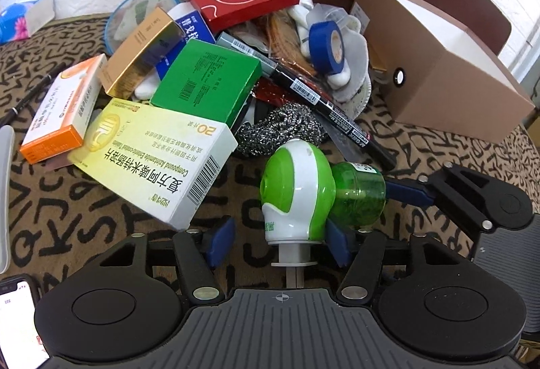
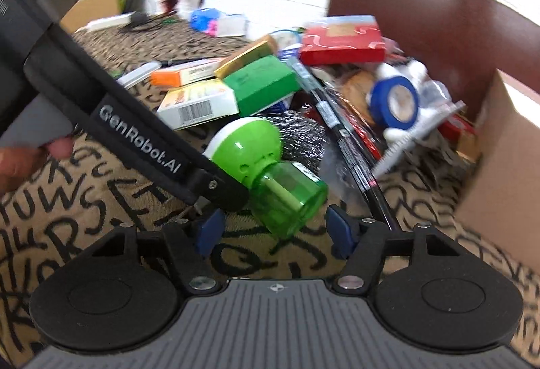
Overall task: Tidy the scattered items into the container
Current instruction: 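Close the left gripper on the green plug-in device and lift it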
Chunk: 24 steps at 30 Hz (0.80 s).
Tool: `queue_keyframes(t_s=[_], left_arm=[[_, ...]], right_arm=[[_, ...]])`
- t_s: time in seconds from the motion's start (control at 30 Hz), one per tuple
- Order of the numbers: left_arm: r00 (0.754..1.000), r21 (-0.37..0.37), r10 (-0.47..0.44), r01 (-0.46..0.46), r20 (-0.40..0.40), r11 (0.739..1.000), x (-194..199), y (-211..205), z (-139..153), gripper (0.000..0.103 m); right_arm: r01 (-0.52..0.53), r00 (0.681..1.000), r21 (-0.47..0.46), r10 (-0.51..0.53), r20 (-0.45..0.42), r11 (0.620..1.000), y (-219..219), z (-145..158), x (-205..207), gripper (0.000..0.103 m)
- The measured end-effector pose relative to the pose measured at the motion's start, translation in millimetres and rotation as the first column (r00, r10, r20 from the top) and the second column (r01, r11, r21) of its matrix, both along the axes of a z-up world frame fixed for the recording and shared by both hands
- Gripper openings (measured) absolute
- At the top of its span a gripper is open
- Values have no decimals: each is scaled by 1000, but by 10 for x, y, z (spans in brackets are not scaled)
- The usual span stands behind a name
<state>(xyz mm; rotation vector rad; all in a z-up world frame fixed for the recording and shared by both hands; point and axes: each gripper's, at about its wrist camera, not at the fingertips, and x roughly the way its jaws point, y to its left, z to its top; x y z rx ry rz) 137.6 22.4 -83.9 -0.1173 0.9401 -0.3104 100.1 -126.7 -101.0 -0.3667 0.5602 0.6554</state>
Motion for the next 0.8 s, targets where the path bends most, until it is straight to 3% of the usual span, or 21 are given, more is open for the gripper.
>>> queue_keyframes(t_s=[0.07,0.23,0.37,0.53,0.7,0.8], left_arm=[[1000,0,9,-9,-4,1000,37,16,-14,76],[1000,-8,-24,24,-6,1000,94,18,-1,66],[1000,6,-15,15,-6,1000,149,-22,-30,69],[1000,20,-16,16,4,1000,195,-56,-34,66],[999,17,-37,37,3,999,158,-80,-9,47],[999,25,-50,50,1,998,71,-112,13,46]], right_arm=[[-49,998,-22,50,24,999,7,-4,25,68],[-96,995,-40,97,23,995,-15,17,87,63],[-98,995,-39,99,26,994,-12,-9,115,64],[-83,996,-30,84,34,996,-5,-32,162,64],[-78,993,-78,84,84,994,34,-34,68,61],[-77,992,-88,85,92,993,2,-17,-25,61]])
